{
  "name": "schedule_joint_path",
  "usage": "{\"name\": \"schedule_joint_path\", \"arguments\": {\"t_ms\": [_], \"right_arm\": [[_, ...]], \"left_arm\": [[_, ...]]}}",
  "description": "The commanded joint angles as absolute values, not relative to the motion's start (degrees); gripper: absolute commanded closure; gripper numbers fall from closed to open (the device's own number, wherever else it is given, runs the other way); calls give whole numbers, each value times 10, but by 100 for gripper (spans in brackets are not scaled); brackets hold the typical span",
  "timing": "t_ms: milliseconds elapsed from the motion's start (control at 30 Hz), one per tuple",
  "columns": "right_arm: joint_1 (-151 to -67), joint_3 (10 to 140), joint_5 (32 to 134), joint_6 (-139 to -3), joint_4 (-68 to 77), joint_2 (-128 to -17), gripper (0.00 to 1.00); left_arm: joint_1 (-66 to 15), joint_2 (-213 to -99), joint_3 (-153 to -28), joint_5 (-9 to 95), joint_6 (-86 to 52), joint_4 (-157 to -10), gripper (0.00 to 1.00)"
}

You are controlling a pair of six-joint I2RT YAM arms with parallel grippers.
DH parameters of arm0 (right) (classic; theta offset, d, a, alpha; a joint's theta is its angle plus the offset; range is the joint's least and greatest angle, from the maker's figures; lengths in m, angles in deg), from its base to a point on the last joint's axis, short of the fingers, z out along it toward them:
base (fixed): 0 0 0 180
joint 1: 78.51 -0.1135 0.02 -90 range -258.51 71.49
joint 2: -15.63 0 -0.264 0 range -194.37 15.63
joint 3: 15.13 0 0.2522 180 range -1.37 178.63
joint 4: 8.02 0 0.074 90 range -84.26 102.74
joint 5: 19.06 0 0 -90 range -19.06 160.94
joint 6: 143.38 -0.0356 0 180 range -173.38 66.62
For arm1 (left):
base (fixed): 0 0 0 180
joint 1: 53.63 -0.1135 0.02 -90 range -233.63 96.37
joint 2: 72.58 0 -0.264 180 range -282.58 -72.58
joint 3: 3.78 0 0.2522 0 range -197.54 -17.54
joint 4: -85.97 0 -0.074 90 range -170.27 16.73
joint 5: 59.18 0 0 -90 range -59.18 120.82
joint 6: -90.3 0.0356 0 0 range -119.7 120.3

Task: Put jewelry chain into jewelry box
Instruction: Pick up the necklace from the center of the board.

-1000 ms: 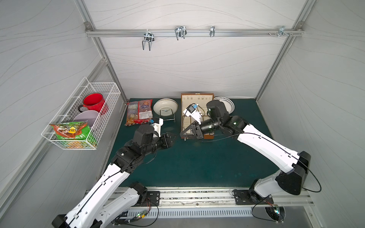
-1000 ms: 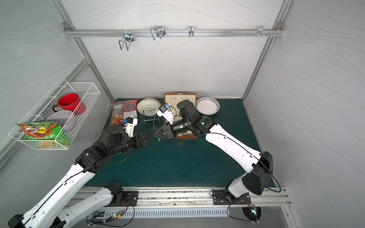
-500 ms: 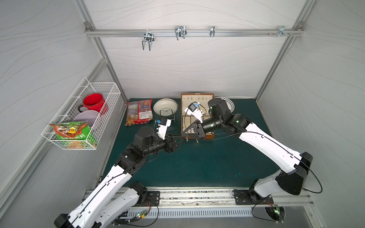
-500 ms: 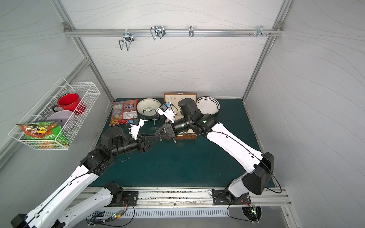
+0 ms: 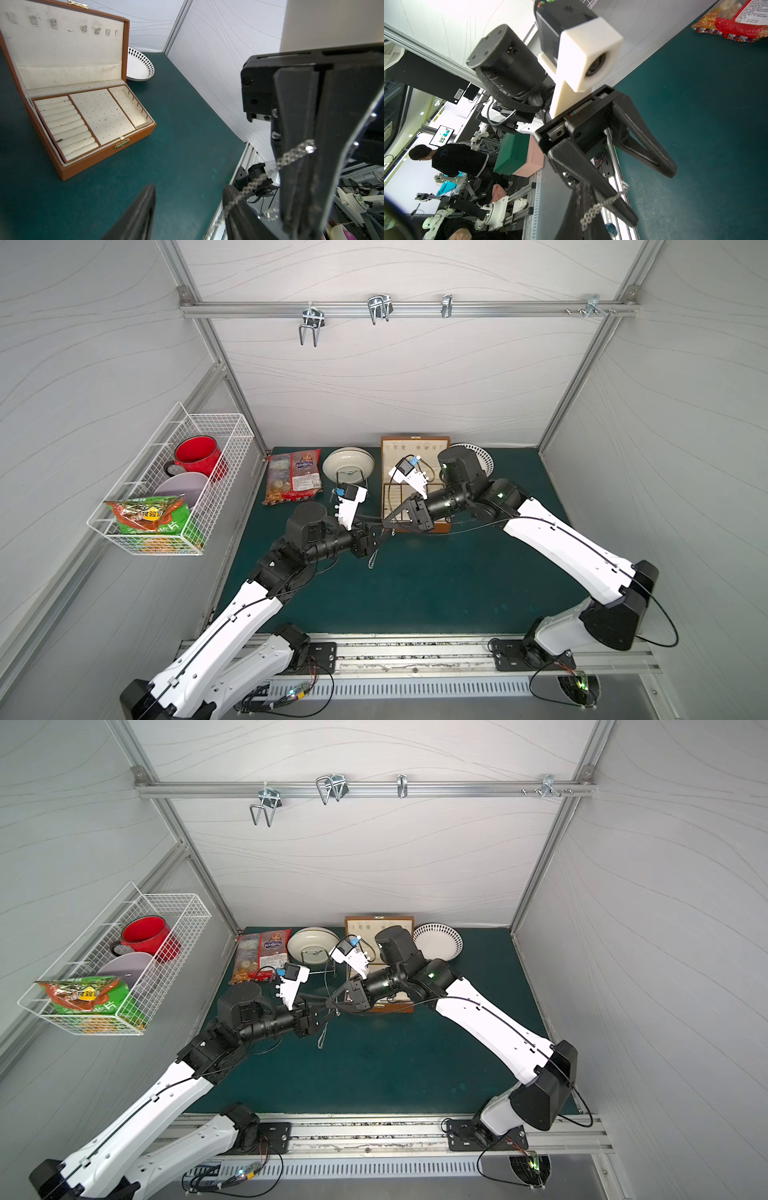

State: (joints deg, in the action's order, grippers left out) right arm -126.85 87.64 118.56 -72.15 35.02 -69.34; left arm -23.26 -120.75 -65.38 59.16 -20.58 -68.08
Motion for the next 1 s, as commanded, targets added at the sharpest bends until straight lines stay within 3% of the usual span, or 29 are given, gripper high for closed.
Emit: {"name": "schedule_joint_path", "arguments": {"t_ms": [0,333,967], "right_arm": [[-1267,892,1206,-732,356,-682,100],[-1267,888,1210,-734,352,-674,100],[-1267,882,1208,-745,343,-670,100]], "left_arm": [[-234,-1209,-663,600,-191,-728,49],[-234,-1238,-678,611,-198,-746,60],[-233,-1221,-667,618,-212,-758,60]]}}
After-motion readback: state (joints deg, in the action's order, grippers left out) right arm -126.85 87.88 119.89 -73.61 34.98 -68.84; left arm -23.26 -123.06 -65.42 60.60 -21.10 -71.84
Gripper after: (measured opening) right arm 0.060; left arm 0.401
